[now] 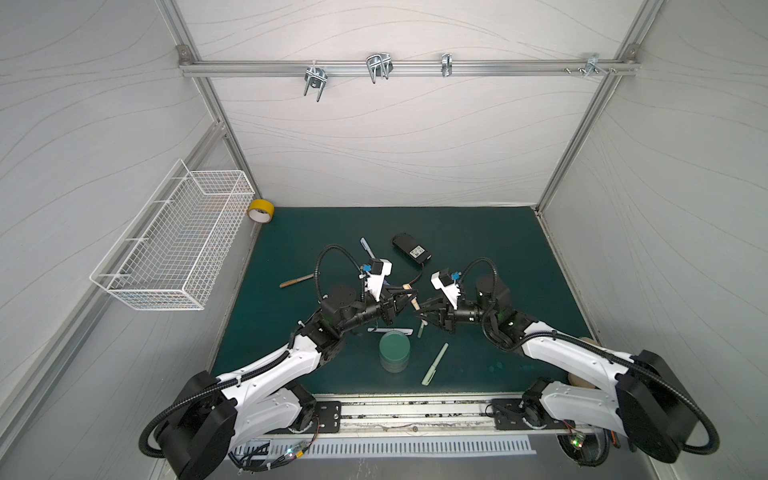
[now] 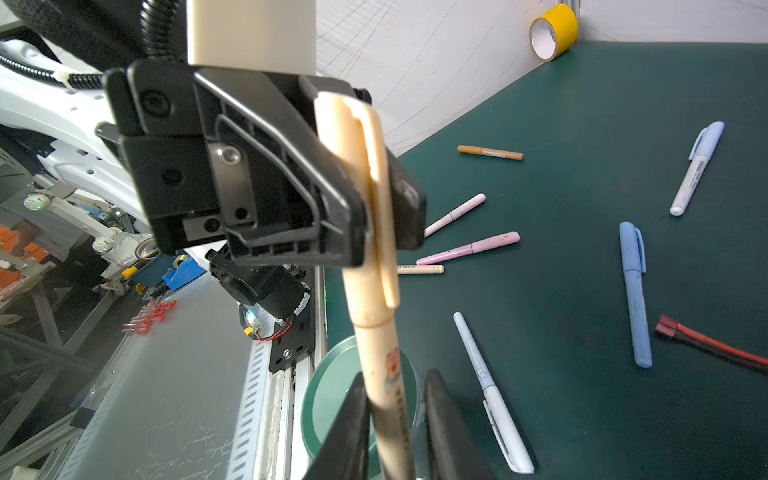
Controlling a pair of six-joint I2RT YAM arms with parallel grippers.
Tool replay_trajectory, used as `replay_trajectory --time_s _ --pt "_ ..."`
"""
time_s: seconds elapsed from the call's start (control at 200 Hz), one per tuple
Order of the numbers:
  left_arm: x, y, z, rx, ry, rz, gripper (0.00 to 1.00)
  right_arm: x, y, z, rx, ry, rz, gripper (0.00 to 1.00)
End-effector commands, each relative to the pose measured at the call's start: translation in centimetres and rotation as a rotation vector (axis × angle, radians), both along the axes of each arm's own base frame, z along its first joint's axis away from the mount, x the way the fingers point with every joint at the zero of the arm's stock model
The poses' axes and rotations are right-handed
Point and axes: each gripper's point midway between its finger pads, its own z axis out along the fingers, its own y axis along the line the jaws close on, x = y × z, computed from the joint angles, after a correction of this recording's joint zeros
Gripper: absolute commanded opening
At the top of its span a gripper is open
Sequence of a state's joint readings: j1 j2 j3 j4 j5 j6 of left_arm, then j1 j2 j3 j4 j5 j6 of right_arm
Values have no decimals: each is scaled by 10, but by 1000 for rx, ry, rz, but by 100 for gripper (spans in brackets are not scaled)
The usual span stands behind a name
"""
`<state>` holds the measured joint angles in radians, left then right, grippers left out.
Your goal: Open the pen caps
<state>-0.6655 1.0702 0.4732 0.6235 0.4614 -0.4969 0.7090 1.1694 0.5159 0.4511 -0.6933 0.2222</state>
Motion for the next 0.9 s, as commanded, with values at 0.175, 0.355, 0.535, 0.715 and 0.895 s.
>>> replay_trajectory --time_s 0.175,0.355,0.535,0.715,0.895 --pt "-1 0 14 -53 -40 -7 34 0 0 7 28 -30 -1 0" --pt "1 -2 12 -43 -30 -13 40 1 1 5 18 -26 -3 0" --pt "2 -3 10 -38 -20 -16 32 -2 2 5 17 -31 8 0" --pt "2 -7 7 -31 -11 -30 26 -3 2 6 15 -34 11 0" --pt "2 -7 8 -36 -13 -29 11 -3 3 4 9 -35 10 0"
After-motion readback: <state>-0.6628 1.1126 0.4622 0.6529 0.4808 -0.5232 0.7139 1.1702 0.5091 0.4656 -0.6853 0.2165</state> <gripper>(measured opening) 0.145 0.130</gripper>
